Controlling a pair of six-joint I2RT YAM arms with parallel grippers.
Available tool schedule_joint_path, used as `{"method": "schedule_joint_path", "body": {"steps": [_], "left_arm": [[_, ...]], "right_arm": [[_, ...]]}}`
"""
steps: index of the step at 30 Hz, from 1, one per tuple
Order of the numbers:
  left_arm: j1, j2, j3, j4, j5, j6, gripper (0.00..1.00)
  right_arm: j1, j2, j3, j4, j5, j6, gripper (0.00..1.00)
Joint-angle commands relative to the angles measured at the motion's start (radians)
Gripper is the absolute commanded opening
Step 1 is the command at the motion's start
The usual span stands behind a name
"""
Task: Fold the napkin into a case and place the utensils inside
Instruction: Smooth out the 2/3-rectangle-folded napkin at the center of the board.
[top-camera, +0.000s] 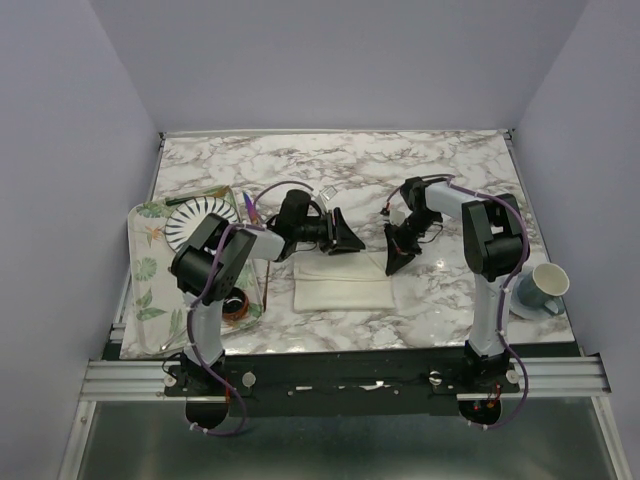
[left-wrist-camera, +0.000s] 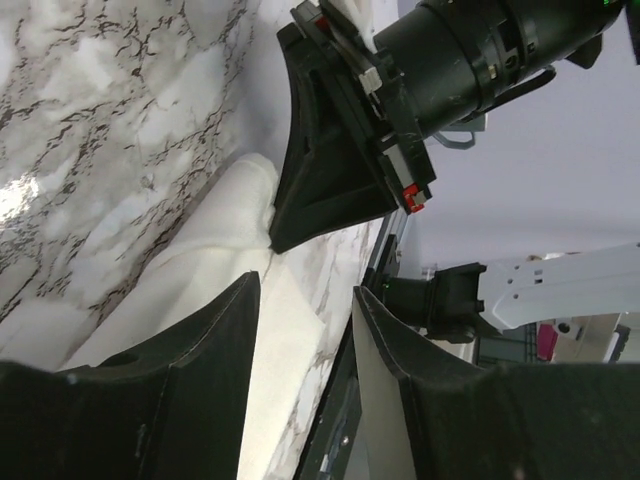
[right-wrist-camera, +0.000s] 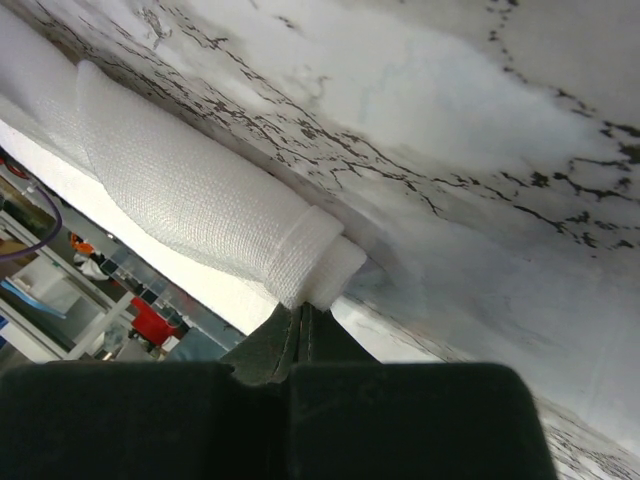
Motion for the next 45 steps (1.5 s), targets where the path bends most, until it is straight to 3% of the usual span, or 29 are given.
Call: {"method": "schedule_joint_path", "body": {"steps": [1, 6, 10, 17, 21, 33, 40, 45], "left_arm": [[-0.021, 0.008, 0.02, 0.126, 0.02, -0.076, 0.46], [-0.047, 0.048, 0.055, 0.068, -0.044, -0.075, 0.29], [-0.073, 0.085, 0.086, 0.066, -0.066, -0.086, 0.22], [-0.101, 0.149, 0.132, 0.0, -0.129, -0.052, 0.2], [-0.098, 0.21, 0.143, -0.115, -0.155, 0.009, 0.18], [-0.073, 0.272, 0.161, -0.207, -0.153, 0.123, 0.15], [-0.075, 0.272, 0.175, -0.221, -0.146, 0.141, 0.15], [-0.073, 0.278, 0.176, -0.23, -0.144, 0.15, 0.15]], "right_arm": [[-0.002, 0.04, -0.019, 0.081, 0.075, -0.004, 0.01], [-0.003, 0.032, -0.036, 0.093, 0.071, 0.004, 0.01], [-0.003, 0.024, -0.045, 0.098, 0.076, 0.004, 0.01], [-0.003, 0.02, -0.054, 0.101, 0.068, 0.004, 0.01], [-0.003, 0.009, -0.054, 0.095, 0.064, 0.001, 0.03], [-0.057, -0.169, 0.029, -0.036, -0.129, -0.143, 0.34], [-0.057, -0.163, -0.003, 0.105, -0.371, -0.021, 0.33], [-0.044, -0.1, -0.029, 0.156, -0.398, 0.022, 0.28]]}}
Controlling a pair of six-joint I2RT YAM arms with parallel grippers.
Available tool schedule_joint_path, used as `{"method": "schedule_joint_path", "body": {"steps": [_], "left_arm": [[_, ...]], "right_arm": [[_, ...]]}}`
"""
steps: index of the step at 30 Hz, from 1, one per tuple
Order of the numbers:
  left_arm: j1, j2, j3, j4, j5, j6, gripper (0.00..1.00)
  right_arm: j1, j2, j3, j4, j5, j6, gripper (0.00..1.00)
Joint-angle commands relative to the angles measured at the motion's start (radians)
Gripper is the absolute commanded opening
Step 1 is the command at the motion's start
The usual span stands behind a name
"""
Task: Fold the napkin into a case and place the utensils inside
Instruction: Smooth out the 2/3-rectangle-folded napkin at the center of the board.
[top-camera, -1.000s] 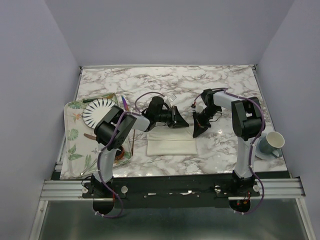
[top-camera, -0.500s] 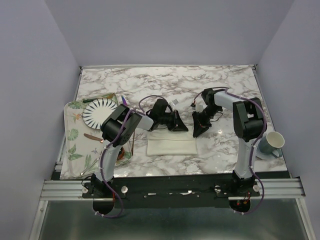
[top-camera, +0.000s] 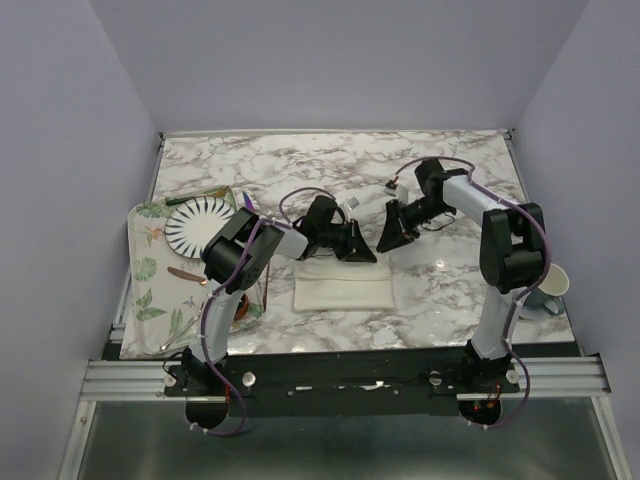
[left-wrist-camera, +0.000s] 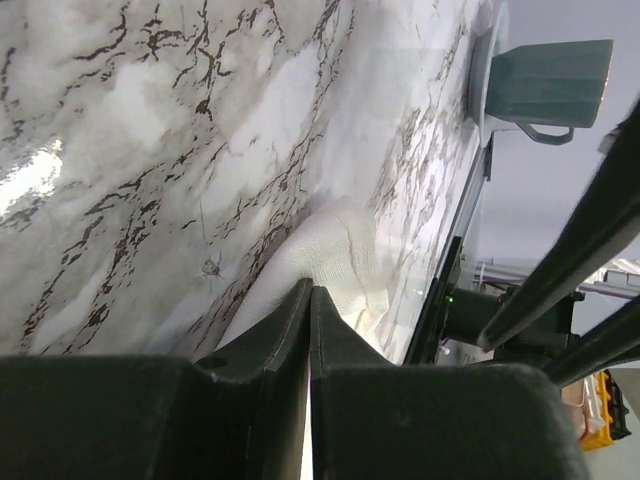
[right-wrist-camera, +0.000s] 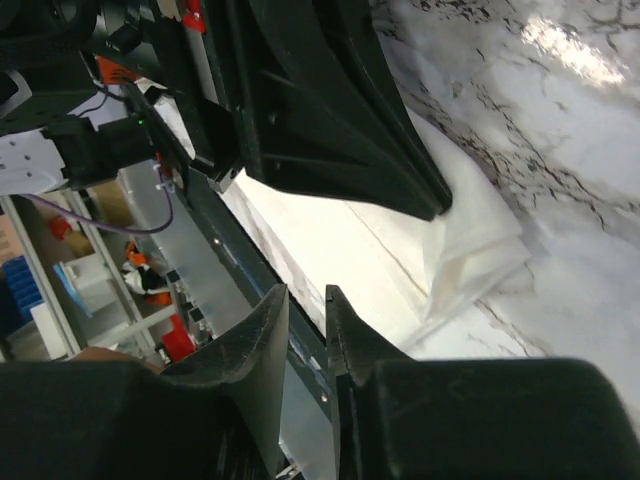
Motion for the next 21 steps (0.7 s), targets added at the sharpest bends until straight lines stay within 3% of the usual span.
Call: {"method": "schedule_joint_path", "body": {"steps": [1, 9, 12, 13, 18, 19, 21], "left_arm": [[0.013, 0.062, -0.01, -0.111, -0.067, 0.073, 0.15], [0.02, 0.062, -0.013, -0.107, -0.056, 0.086, 0.17], [0.024, 0.055, -0.017, -0.073, -0.033, 0.086, 0.23], [0.029, 0.038, -0.021, -0.062, -0.015, 0.086, 0.35], [0.046, -0.118, -0.076, 0.005, 0.039, 0.129, 0.76], [0.047, -0.178, -0.08, 0.001, 0.051, 0.135, 0.98], [0.052, -0.233, -0.103, -0.005, 0.073, 0.129, 0.99]], "right_arm": [[0.015, 0.08, -0.043, 0.084, -0.071, 0.053, 0.27], [0.015, 0.159, -0.128, 0.106, 0.099, 0.011, 0.19], [0.015, 0.175, -0.146, 0.118, 0.159, 0.042, 0.18], [0.015, 0.178, -0.146, 0.118, 0.171, 0.047, 0.18], [0.015, 0.191, -0.151, 0.114, 0.226, 0.062, 0.18], [0.015, 0.194, -0.155, 0.115, 0.223, 0.063, 0.18], [0.015, 0.191, -0.16, 0.12, 0.228, 0.063, 0.18]]}}
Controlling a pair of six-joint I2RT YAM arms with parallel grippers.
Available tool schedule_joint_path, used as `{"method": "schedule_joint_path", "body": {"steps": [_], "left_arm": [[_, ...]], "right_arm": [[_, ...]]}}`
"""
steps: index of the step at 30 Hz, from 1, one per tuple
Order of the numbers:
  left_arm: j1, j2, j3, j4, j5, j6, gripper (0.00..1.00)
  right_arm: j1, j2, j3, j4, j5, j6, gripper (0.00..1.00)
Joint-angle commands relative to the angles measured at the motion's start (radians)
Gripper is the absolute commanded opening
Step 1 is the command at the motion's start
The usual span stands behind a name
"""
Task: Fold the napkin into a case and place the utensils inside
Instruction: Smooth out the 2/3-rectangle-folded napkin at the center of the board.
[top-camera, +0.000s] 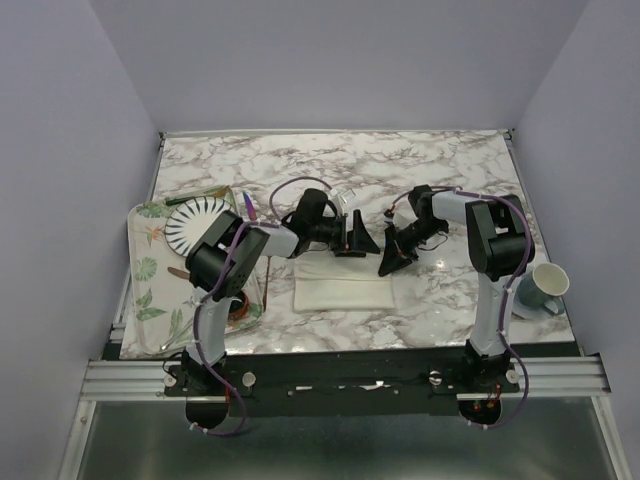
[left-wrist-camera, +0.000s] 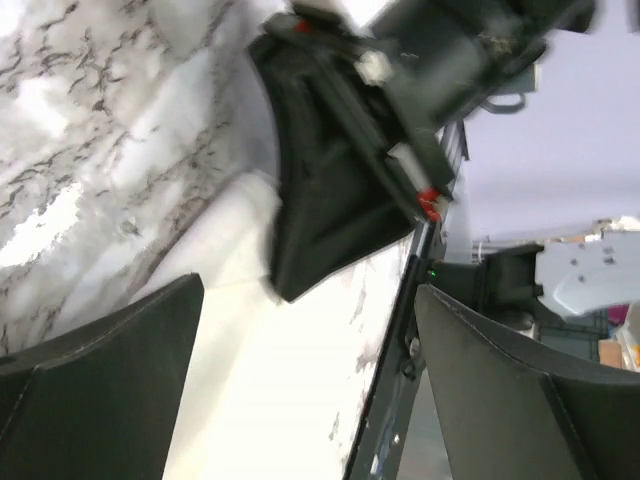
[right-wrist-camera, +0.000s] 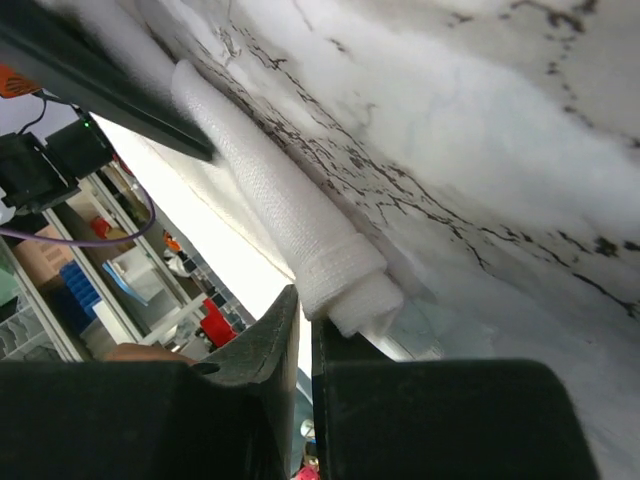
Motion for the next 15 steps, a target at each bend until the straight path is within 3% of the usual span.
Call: {"method": "schedule_joint_path", "body": {"steps": [1, 9, 15], "left_arm": [[0.031, -0.175, -0.057, -0.037, 0.016, 0.055, 0.99], [0.031, -0.134, -0.157, 0.189, 0.05, -0.18, 0.99], [0.079, -0.022, -0.21, 0.251, 0.062, -0.206, 0.99]], "right_arm": [[0.004, 0.043, -0.031, 0.034, 0.164, -0.009, 0.18], [0.004, 0.039, -0.035, 0.035, 0.184, -0.009, 0.17], [0.003, 0.035, -0.044, 0.032, 0.207, -0.009, 0.17]]}}
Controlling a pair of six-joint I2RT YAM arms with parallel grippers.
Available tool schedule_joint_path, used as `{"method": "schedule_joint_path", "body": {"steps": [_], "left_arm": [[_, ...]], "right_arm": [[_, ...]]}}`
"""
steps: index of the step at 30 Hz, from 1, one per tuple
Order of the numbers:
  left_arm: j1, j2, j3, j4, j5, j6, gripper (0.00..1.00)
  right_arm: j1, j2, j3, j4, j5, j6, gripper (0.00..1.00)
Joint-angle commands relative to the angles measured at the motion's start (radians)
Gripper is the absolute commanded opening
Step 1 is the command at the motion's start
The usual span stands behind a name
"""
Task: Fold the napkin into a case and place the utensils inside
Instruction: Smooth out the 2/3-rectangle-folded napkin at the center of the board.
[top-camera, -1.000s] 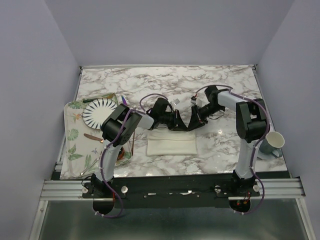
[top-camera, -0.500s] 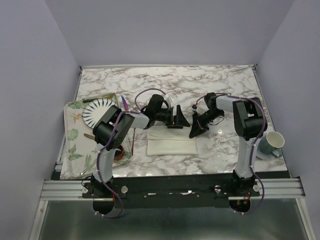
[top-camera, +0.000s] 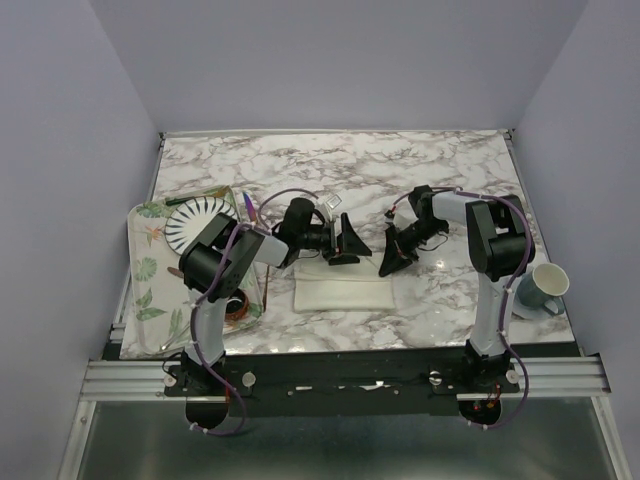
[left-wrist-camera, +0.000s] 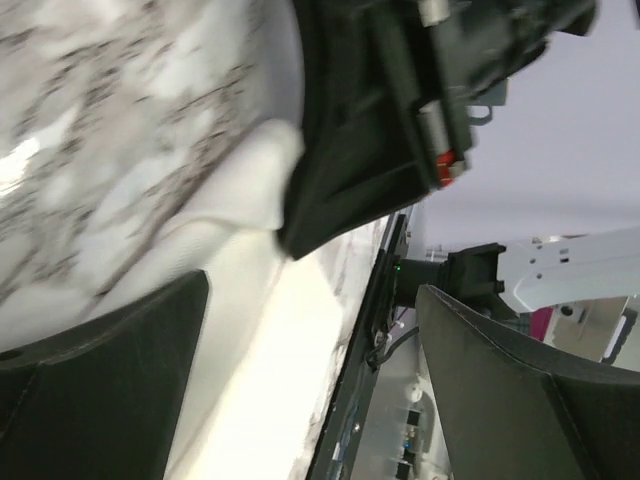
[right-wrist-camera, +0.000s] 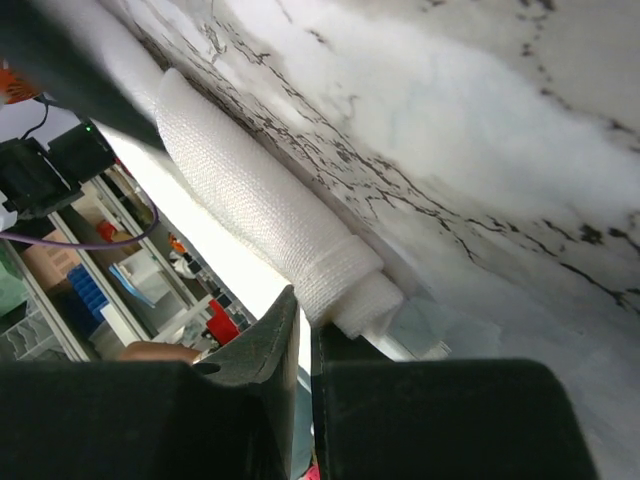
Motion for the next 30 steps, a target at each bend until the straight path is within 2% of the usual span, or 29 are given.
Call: {"method": "schedule_joint_path", "body": {"steps": [1, 11, 21, 26, 29, 30], "left_arm": [[0.051, 0.085, -0.06, 0.079, 0.05, -0.038, 0.99], [0.169, 0.101, -0.151, 0.185, 0.15, -0.047, 0.99], [0.278, 0.03, -0.185, -0.046, 0.191, 0.14, 0.99], [0.286, -0.011, -0.174, -0.091, 0.202, 0.177, 0.99], [0.252, -0.095, -0.142, -0.082, 0.173, 0.157, 0.99], [0.211, -0.118, -0.105, -0.102, 0.161, 0.163, 0.97]], "right_arm": [[0.003, 0.031, -0.041, 0.035, 0.201, -0.03, 0.17], [0.003, 0.021, -0.041, 0.029, 0.261, -0.031, 0.14], [0.004, 0.024, -0.036, 0.022, 0.261, -0.03, 0.14], [0.004, 0.03, -0.033, 0.021, 0.259, -0.031, 0.13], [0.003, 0.031, -0.033, 0.021, 0.258, -0.031, 0.12], [0.004, 0.031, -0.033, 0.022, 0.258, -0.03, 0.12]]}}
